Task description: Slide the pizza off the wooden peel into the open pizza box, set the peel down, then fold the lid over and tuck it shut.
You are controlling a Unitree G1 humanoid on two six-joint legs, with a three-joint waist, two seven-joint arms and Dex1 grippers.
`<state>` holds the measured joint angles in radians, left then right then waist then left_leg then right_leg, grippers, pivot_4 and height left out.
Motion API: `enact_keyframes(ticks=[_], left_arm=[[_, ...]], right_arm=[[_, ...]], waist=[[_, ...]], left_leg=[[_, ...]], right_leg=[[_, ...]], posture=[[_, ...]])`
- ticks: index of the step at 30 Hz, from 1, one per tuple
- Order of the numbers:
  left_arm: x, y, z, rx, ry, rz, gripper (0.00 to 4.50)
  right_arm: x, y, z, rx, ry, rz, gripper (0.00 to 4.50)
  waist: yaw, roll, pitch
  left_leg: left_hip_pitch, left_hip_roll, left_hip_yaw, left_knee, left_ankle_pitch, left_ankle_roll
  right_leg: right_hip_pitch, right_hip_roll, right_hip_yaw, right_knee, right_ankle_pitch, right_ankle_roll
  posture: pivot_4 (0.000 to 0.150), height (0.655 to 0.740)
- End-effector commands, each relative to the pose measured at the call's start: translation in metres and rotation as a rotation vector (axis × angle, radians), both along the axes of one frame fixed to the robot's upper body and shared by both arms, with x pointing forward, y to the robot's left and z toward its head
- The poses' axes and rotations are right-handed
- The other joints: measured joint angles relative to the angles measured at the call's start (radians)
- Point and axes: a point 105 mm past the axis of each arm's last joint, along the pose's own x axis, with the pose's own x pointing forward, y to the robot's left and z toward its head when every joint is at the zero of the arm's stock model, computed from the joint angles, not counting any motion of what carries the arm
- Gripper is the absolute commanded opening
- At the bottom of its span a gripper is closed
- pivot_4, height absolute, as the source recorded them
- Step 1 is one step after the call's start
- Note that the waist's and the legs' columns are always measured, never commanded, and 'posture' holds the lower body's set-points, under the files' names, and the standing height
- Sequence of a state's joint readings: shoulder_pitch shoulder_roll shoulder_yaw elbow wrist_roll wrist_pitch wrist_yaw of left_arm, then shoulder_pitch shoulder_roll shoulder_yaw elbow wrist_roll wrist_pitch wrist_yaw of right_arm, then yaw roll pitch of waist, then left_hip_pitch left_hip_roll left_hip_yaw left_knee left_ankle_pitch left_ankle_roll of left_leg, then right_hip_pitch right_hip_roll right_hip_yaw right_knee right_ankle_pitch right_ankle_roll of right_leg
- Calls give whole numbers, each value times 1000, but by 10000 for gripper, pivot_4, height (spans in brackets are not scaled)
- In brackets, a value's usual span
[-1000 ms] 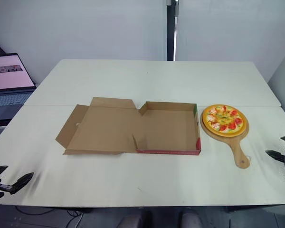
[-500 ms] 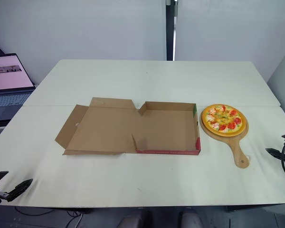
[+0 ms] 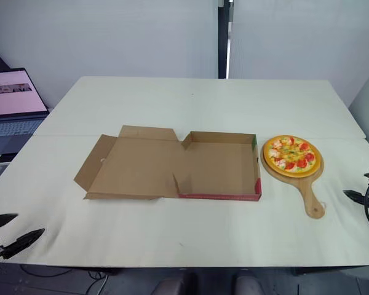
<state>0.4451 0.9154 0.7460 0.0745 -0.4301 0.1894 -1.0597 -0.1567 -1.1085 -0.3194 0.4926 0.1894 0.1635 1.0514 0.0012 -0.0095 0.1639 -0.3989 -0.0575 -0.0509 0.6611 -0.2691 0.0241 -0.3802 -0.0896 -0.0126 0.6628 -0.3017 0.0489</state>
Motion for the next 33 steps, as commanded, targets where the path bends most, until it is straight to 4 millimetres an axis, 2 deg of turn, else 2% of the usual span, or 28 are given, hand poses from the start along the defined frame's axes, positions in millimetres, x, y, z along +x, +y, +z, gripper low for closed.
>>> enact_keyframes(ticks=[1, 5, 9, 12, 13, 16, 20, 25, 33], left_arm=[[20, -38, 23, -8, -41, -178, 45000], [41, -95, 42, -44, -74, -391, 45000], [49, -149, 59, -73, -90, -605, 45000], [53, -193, 80, -152, -112, -770, 45000], [53, -203, 85, -170, -112, -810, 45000], [52, -218, 91, -196, -98, -866, 45000], [46, -263, 102, -247, -67, -1110, 45000], [47, -285, 112, -286, -68, -1204, 45000], [49, -297, 112, -270, -81, -1250, 45000]], right_arm=[[1, 8, 14, 37, -39, 36, 44644], [-9, 27, 17, 89, -6, 90, 44644], [-16, 55, 21, 133, -21, 121, 44644], [-18, 76, 12, 145, -33, 102, 44644], [-19, 80, 9, 146, -34, 91, 44644], [-17, 84, 6, 130, -44, 48, 44644], [-6, 97, -15, 158, 29, -117, 44644], [4, 113, -22, 186, 40, -173, 44644], [18, 113, -37, 194, 37, -274, 44644]], waist=[[2, 0, 0], [2, 1, 0], [2, 1, 0], [0, 1, 0], [0, 1, 0], [-3, 2, 0], [-1, 0, 0], [-1, 0, 0], [-3, 0, 0]], left_leg=[[0, 0, 0, 0, 0, 0], [0, 0, 0, 0, 0, 0], [0, 0, -1, 0, 0, 0], [0, 0, -1, 0, 0, 0], [0, 0, -1, 0, 0, 0], [0, -1, -1, 1, 0, 0], [0, 0, -2, 2, 1, 0], [0, -2, -2, 2, 1, -1], [0, -1, -1, 2, 3, -4]], right_leg=[[0, 0, 0, 0, 0, 0], [1, 0, 0, 0, 0, 0], [0, 1, 0, 1, 0, 0], [1, 1, 0, 2, 0, 0], [1, 2, 0, 2, 0, 0], [1, 2, 1, 2, 0, 1], [1, 3, 0, 3, 0, 1], [2, 3, 1, 2, 1, 2], [1, 4, 2, 2, 1, 2]], posture=[[1500, 7281], [1500, 7281], [1500, 7281], [1500, 7281], [1500, 7281], [1500, 7281], [1500, 7281], [1500, 7281], [1500, 7281]])
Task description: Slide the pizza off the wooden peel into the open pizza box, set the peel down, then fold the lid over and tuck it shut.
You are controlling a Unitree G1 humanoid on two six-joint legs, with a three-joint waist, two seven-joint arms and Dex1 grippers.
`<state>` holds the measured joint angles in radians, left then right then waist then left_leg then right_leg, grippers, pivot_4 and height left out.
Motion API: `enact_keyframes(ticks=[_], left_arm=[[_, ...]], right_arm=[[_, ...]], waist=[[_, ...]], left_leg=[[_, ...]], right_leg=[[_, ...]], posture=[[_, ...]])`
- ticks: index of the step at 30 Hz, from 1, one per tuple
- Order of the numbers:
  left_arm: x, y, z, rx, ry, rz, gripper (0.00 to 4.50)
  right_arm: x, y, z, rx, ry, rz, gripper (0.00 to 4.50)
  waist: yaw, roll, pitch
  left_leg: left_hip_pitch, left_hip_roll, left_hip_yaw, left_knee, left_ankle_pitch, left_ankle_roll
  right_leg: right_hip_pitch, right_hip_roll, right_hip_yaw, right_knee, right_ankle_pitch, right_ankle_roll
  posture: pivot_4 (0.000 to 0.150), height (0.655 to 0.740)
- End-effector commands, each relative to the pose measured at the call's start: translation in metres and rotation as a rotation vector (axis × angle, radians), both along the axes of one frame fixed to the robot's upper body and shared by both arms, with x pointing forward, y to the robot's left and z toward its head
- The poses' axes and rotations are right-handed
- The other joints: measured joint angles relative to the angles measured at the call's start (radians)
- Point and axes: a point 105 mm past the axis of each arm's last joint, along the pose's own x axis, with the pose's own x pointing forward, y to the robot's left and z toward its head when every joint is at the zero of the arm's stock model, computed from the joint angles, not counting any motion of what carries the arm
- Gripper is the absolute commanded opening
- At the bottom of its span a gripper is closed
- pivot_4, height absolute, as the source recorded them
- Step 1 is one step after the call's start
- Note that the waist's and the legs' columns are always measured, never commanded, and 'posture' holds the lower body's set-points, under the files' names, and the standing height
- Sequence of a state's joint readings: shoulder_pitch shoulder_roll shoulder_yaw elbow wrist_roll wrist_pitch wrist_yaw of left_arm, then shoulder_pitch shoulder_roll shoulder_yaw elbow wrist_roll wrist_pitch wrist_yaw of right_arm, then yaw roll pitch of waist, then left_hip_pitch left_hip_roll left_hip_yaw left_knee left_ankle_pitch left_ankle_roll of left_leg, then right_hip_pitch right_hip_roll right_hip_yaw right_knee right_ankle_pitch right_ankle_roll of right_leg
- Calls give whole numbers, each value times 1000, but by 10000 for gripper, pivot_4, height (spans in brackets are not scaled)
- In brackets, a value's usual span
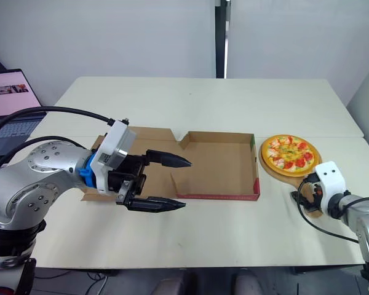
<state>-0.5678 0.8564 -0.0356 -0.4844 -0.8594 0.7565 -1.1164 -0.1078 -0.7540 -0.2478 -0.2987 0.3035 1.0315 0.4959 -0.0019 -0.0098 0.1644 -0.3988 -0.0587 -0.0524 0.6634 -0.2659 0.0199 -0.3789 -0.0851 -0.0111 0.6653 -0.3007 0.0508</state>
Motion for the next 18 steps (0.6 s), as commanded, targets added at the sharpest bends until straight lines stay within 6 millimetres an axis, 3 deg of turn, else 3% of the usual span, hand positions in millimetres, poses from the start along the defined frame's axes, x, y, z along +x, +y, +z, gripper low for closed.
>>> enact_keyframes(ticks=[1, 5, 14, 18], left_arm=[[0, -3, 5, -8, -37, -13, 45000], [1, -3, 5, -9, -43, -9, 45000], [3, -1, 6, -10, -51, 12, 45000], [5, 1, 9, -19, -53, 27, 45000]], right_arm=[[6, -4, 0, -2, -16, -35, 44644], [12, -7, -5, 5, -18, -48, 42925], [15, -16, -13, 79, -61, -157, 16411], [16, -16, -10, 104, -91, -191, 15738]], waist=[[0, -1, 0], [-1, -1, 0], [-1, -5, -3], [-1, -5, -3]], left_leg=[[0, 0, 0, 0, 0, 0], [1, 0, 0, 1, 0, 1], [5, 0, 0, 1, -2, 4], [5, 0, -1, 1, -2, 4]], right_leg=[[0, 0, 0, 0, 0, 0], [1, 0, 0, 0, 0, 0], [6, 1, 0, 0, 0, 0], [6, 1, 0, 0, 0, 1]], posture=[[1500, 7281], [1500, 7281], [1500, 7281], [1500, 7281]])
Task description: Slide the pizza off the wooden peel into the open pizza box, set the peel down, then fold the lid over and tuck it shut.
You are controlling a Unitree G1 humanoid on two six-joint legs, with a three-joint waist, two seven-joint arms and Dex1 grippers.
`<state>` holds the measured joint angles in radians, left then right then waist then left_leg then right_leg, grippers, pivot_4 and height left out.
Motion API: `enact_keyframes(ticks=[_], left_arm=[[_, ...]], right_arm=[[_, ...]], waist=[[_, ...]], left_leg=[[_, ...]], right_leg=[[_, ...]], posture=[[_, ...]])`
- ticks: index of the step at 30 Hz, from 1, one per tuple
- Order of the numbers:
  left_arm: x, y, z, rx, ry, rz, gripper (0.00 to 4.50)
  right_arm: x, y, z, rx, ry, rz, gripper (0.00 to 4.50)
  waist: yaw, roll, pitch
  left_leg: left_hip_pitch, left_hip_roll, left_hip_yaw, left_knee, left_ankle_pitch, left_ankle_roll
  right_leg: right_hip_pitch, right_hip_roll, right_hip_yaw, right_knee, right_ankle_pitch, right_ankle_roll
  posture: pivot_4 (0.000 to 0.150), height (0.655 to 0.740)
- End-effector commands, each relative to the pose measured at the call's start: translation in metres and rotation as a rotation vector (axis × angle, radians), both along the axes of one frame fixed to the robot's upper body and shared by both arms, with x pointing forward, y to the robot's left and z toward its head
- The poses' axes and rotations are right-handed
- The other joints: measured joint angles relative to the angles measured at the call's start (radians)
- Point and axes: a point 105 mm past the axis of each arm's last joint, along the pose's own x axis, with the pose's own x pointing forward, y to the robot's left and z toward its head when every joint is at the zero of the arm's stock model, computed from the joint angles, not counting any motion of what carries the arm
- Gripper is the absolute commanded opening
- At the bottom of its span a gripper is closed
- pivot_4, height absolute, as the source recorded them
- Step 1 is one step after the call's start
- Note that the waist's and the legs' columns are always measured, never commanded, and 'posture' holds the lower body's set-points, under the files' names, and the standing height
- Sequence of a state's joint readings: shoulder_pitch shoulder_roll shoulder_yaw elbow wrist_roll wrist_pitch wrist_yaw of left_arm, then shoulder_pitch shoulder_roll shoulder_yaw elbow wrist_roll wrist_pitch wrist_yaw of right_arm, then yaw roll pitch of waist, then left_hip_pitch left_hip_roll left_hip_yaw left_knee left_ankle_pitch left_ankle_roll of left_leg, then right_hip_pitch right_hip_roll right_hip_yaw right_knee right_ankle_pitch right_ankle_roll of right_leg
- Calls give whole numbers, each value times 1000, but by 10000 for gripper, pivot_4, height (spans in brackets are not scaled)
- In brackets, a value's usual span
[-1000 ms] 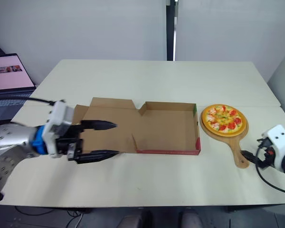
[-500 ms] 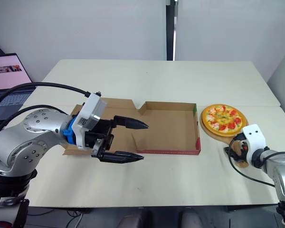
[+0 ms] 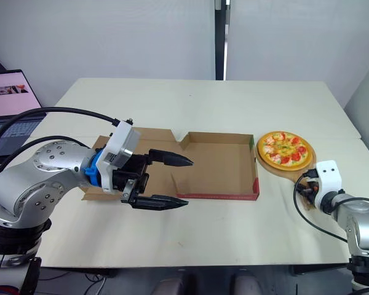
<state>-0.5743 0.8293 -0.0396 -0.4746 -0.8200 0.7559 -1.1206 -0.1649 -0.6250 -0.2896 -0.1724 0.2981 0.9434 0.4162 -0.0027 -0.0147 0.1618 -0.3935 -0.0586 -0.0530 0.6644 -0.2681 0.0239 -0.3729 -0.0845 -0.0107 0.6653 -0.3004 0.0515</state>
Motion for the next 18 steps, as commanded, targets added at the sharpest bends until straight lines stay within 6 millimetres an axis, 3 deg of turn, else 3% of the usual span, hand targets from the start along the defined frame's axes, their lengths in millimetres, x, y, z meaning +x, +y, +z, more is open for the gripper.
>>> enact_keyframes(ticks=[1, 8, 18], left_arm=[[2, 3, 11, -22, -42, 19, 45000], [5, 6, 14, -24, -51, 34, 45000], [9, 18, 19, -25, -50, 79, 45000]], right_arm=[[-1, -12, 0, 4, -18, -91, 15738], [3, -31, 10, -22, -105, -210, 15738], [14, -33, 54, -68, -234, -104, 15738]], waist=[[0, 0, 0], [1, 0, 0], [1, 4, 3]], left_leg=[[0, 0, 0, 0, 0, 0], [0, -1, 0, 0, 0, 0], [-3, -1, 0, 0, 0, 0]], right_leg=[[0, 0, 0, 0, 0, 0], [0, 0, 0, 0, 0, 0], [-3, 0, 0, 0, 0, 1]], posture=[[1500, 7281], [1500, 7281], [1500, 7281]])
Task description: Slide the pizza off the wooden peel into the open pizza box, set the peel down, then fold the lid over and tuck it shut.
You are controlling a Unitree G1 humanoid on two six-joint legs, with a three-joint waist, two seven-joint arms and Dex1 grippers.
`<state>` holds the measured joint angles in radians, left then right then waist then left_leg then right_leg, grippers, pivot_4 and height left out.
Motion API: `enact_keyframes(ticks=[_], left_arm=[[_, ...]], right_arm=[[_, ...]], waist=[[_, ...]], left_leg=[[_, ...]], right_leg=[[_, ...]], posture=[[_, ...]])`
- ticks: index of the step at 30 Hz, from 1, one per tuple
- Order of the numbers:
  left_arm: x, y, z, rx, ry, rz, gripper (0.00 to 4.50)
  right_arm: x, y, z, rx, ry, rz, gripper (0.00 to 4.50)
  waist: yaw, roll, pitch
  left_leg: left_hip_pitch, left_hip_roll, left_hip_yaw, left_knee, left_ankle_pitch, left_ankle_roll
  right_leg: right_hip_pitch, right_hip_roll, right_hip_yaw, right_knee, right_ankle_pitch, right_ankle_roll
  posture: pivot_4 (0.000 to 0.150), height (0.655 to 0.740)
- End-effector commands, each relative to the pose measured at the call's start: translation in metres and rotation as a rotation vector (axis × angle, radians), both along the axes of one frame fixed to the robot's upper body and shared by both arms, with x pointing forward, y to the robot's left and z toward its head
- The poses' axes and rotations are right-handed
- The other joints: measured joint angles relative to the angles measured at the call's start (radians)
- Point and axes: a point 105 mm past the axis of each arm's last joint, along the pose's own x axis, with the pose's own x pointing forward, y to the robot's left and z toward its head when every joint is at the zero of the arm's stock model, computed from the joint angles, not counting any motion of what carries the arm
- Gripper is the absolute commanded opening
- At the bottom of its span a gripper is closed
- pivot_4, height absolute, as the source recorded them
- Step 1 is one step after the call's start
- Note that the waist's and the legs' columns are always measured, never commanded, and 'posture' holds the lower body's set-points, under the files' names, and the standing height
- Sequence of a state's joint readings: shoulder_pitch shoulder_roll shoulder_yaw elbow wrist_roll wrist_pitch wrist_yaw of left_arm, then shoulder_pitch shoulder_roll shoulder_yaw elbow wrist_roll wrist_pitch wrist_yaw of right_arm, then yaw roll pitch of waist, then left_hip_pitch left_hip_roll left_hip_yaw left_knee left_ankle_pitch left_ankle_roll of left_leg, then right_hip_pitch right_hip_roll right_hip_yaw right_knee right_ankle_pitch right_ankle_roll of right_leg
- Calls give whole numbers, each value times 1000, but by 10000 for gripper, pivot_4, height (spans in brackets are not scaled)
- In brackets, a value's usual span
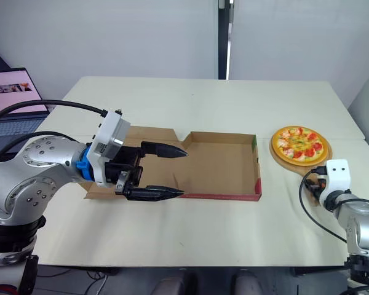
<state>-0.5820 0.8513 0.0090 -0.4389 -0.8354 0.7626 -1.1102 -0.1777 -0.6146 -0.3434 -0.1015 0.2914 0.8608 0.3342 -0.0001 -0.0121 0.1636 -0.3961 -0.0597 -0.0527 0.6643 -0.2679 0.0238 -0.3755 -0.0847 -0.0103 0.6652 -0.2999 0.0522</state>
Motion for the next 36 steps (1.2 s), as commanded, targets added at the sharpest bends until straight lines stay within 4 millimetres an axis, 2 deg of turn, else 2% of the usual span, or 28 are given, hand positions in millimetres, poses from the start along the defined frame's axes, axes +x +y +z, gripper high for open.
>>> enact_keyframes(ticks=[1, 8, 11, 18, 22, 26, 36], left_arm=[[2, 8, 10, -2, -42, 31, 45000], [2, 17, 14, -38, -20, 72, 45000], [4, 25, 13, -23, -24, 121, 45000], [4, 44, 6, 16, -13, 213, 45000], [2, 54, 4, 33, 6, 254, 45000], [-1, 58, 0, 60, 14, 267, 45000], [-4, 63, -8, 86, 26, 282, 45000]], right_arm=[[10, -8, 55, -70, -169, 37, 15738], [19, 0, 94, -96, -201, 187, 15738], [27, 11, 115, -131, -222, 278, 15738], [36, 47, 137, -219, -219, 512, 15738], [41, 75, 136, -231, -199, 667, 15738], [45, 89, 128, -291, -174, 773, 15738], [49, 91, 123, -440, -181, 886, 15737]], waist=[[-2, 2, 1], [-14, 7, 4], [-24, 7, 4], [-28, 7, 5], [-28, 6, 6], [-28, 7, 6], [-16, 7, 6]], left_leg=[[-1, 0, 0, 0, 0, 0], [-4, 1, 2, -1, 2, -3], [-4, 1, 3, -2, 2, -3], [-4, 1, 2, -2, 2, -3], [-5, 1, 3, -1, 2, -3], [-6, 1, 2, -2, 2, -4], [-7, 1, 3, -1, 2, -4]], right_leg=[[-1, 0, 0, 0, 0, 0], [-6, 0, 1, 2, 0, 0], [-7, 0, 1, 2, 0, 0], [-7, 0, 1, 1, 0, 0], [-9, -1, 1, 1, 0, 0], [-9, -1, 1, 2, 0, 0], [-11, -1, 1, 2, 0, 0]], posture=[[1500, 7281], [1500, 7281], [1500, 7281], [1500, 7281], [1500, 7281], [1500, 7281], [1500, 7281]])
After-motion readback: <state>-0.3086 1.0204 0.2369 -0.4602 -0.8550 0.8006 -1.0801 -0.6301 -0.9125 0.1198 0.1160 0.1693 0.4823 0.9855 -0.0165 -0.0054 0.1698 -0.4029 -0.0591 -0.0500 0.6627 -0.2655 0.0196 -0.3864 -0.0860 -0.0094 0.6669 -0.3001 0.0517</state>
